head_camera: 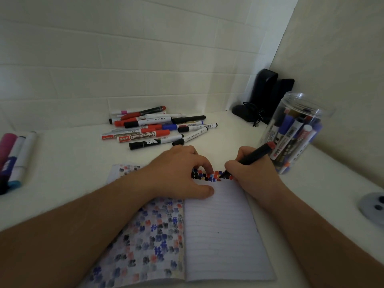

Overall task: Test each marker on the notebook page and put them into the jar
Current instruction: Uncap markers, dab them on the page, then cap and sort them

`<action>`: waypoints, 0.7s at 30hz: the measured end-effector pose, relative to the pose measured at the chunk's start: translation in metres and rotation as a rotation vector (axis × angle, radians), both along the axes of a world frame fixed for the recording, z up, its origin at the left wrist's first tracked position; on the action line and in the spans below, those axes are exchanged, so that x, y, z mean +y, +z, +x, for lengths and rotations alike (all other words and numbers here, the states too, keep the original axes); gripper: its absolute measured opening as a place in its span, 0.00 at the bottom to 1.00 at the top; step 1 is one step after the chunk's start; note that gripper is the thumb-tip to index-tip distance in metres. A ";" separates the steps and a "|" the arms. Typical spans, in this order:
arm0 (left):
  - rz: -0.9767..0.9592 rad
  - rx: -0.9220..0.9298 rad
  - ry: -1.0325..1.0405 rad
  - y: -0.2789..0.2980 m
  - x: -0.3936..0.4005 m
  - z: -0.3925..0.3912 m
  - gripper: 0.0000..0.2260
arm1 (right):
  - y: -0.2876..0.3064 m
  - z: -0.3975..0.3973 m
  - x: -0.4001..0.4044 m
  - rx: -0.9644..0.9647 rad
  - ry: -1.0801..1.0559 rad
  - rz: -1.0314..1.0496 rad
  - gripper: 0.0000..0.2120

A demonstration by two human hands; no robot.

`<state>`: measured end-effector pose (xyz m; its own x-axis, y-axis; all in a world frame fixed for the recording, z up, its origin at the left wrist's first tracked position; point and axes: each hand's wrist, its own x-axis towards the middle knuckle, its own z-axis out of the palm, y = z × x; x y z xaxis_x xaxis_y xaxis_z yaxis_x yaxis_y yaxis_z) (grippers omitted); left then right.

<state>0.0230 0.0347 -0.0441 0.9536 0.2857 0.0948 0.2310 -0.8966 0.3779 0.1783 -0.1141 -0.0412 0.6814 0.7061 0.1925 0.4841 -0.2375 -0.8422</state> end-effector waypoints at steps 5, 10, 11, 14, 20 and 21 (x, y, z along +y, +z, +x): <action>-0.003 0.000 0.003 0.001 0.000 0.001 0.22 | -0.001 0.000 0.001 -0.023 0.018 -0.031 0.14; 0.004 0.025 0.008 0.002 -0.002 0.000 0.20 | 0.000 0.003 0.001 0.027 0.037 -0.043 0.15; 0.003 0.013 0.013 0.002 -0.002 0.000 0.18 | 0.000 0.003 0.000 0.078 0.021 -0.001 0.13; -0.080 -0.081 0.065 -0.001 0.001 -0.001 0.18 | 0.007 0.006 -0.003 0.348 0.002 0.166 0.11; -0.379 -0.379 0.196 0.005 0.002 -0.002 0.26 | 0.023 -0.003 -0.013 0.549 0.195 0.320 0.04; -0.414 -0.417 0.208 0.006 0.002 -0.002 0.25 | 0.024 -0.004 -0.013 0.596 0.222 0.344 0.04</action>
